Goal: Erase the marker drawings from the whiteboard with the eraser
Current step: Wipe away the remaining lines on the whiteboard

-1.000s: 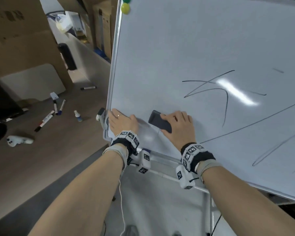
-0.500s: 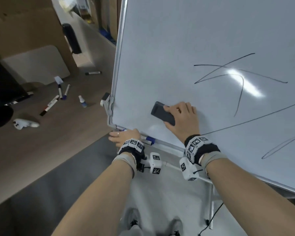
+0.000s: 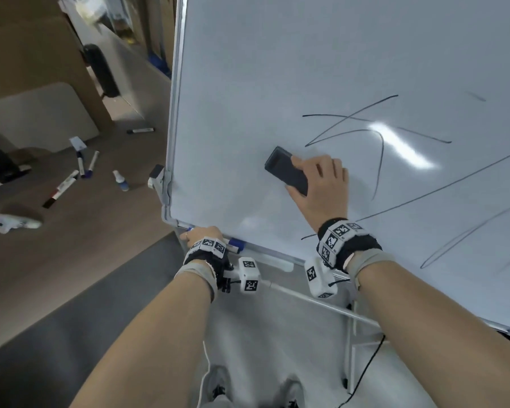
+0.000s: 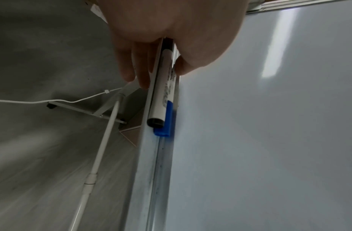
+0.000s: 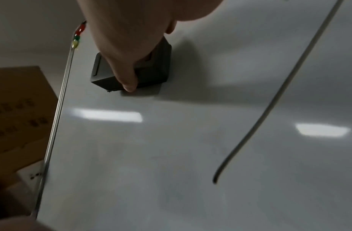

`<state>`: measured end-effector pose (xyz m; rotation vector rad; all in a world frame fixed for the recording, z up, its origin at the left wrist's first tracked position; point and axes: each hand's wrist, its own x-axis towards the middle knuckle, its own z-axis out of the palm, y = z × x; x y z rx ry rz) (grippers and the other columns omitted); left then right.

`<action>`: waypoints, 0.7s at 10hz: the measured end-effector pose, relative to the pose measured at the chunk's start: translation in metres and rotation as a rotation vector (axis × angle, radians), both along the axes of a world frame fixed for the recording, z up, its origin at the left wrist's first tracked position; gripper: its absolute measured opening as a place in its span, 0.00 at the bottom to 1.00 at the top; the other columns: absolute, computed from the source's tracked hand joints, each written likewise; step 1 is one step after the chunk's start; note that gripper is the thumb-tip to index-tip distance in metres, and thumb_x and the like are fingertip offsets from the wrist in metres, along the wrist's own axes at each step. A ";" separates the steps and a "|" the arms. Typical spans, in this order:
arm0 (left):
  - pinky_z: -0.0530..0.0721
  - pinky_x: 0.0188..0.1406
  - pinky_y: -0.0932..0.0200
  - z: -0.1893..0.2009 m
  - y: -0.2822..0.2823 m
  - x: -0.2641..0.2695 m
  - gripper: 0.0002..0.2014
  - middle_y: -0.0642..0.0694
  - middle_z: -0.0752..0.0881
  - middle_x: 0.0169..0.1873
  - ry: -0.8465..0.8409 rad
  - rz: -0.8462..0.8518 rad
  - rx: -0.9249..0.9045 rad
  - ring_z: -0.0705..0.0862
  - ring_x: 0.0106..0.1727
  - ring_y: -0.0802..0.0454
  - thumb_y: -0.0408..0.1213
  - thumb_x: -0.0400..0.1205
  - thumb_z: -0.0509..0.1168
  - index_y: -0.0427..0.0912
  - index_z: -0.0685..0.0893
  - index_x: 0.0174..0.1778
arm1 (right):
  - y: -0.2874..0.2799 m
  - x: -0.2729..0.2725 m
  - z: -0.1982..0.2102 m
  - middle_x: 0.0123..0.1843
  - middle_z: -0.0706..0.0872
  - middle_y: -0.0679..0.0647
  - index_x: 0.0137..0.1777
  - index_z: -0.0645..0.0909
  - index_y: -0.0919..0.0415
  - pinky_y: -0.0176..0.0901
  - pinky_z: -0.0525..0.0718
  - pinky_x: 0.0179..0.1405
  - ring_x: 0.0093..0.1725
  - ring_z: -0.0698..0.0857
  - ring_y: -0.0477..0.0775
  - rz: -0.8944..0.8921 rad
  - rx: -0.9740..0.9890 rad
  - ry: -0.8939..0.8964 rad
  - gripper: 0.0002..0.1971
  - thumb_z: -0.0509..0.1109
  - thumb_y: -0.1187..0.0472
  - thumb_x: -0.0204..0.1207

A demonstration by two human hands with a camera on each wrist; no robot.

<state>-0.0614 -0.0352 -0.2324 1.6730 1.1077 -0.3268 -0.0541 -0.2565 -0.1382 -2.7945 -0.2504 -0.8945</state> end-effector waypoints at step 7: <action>0.49 0.83 0.41 0.133 -0.048 0.050 0.42 0.44 0.43 0.87 -0.263 0.027 0.265 0.46 0.87 0.45 0.57 0.84 0.56 0.43 0.44 0.88 | -0.026 0.034 0.100 0.58 0.81 0.54 0.72 0.77 0.47 0.55 0.73 0.57 0.57 0.77 0.62 -0.105 0.041 -0.191 0.25 0.69 0.45 0.74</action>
